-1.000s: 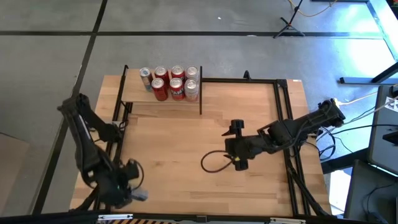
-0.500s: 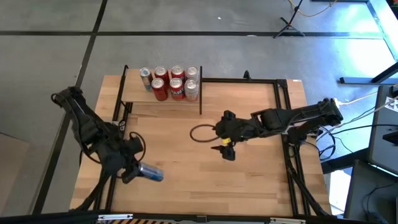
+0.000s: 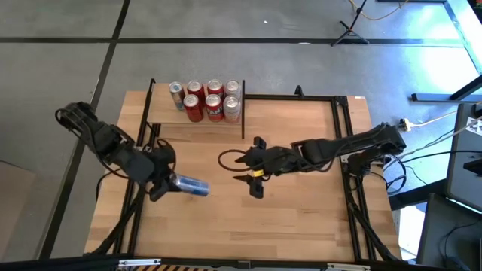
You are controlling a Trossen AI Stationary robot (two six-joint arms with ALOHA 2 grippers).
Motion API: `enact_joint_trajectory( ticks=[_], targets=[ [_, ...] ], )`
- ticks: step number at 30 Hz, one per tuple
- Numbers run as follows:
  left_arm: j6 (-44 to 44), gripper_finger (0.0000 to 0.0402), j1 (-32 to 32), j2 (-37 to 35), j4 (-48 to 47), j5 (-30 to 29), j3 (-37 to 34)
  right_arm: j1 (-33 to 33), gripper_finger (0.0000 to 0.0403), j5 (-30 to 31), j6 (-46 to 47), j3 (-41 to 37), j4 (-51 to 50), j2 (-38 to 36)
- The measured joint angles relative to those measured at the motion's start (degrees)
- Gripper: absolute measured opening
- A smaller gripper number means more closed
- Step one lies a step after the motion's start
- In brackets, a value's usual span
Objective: Place canned beverage on shelf
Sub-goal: Put the blue soda can on the shelf aligned with the other blue soda can
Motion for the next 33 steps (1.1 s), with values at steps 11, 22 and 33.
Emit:
enact_joint_trajectory(
  ticks=[11,22,33],
  targets=[
    [11.07,0.0205,1.84,-1.89,0.45,-5.70,0.07,-0.01,0.0037,5.86,0.36,-0.02,11.35,3.58],
    [17.80,0.0205,1.84,-3.22,3.17,-9.29,0.07,-0.85,0.0013,2.43,0.42,-0.02,20.30,9.71],
    [19.32,0.0205,1.84,-3.72,5.10,-15.34,0.04,-1.25,0.0004,2.43,0.41,0.00,24.27,13.61]
  ],
)
